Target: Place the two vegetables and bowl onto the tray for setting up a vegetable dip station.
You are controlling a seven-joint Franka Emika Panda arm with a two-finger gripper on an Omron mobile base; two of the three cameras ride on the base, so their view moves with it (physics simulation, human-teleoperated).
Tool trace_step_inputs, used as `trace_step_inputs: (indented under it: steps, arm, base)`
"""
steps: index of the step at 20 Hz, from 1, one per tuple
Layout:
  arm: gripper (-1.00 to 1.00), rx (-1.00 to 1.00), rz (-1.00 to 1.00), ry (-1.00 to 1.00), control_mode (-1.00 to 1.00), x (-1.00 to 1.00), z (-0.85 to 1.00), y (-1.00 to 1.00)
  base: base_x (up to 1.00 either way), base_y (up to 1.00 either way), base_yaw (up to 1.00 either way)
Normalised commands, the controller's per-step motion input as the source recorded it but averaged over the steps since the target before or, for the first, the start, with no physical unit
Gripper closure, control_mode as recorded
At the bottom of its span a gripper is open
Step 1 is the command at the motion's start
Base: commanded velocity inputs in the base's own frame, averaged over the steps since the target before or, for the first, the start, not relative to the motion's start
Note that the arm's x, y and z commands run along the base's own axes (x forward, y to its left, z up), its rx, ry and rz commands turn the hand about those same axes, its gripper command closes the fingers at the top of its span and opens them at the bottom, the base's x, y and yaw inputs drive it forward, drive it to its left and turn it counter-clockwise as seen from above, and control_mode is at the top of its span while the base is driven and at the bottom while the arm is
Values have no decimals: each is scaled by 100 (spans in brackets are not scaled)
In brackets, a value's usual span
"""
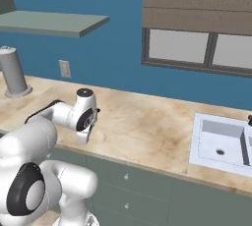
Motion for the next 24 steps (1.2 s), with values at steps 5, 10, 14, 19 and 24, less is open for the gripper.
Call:
trace_step_inputs:
  steps: [5,10,14,19,24]
  arm:
    - [-100,-1,-2,0,-100,11,0,5]
    - [-100,0,6,3,-100,90,-10,20]
    - [-100,6,21,8,-100,100,-5,3]
    - [-100,-5,15,17,-100,60,17,26]
    - [-100,-7,18,6,-100,45,0,50]
  base:
    - [13,17,-9]
    - [0,0,0]
    - [0,0,0]
    - [0,0,0]
    - [0,0,0]
